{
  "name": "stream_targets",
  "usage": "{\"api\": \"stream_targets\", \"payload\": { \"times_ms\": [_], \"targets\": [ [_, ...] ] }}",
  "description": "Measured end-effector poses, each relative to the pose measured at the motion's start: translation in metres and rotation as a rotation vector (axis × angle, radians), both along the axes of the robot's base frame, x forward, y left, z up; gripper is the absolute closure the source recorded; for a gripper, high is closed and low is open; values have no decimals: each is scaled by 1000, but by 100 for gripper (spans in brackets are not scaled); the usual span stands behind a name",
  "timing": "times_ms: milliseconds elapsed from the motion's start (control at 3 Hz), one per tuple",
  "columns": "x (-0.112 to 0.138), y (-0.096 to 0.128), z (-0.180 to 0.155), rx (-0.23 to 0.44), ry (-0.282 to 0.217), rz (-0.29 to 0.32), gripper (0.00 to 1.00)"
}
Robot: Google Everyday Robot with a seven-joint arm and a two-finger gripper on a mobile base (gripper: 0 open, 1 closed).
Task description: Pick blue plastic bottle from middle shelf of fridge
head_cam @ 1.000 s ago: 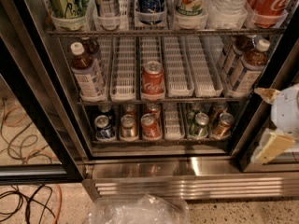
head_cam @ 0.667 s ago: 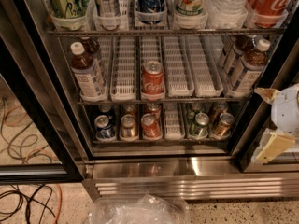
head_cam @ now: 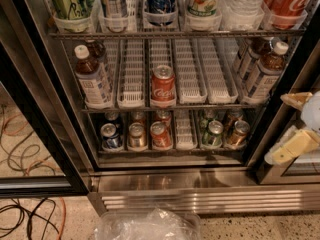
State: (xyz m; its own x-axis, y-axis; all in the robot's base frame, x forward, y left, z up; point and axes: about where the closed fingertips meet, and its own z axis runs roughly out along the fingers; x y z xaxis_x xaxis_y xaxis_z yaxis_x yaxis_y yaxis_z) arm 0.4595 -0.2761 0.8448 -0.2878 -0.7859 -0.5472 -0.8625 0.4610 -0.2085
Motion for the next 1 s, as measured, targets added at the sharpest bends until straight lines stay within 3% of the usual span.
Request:
{"api": "stream_targets", "payload": {
  "times_ms": [333,667,1000],
  "targets": [
    [21,6,25,306,18,-205,0],
    [31,17,42,434,33,-288,0],
    [30,17,41,433,36,-286,0]
  ]
}}
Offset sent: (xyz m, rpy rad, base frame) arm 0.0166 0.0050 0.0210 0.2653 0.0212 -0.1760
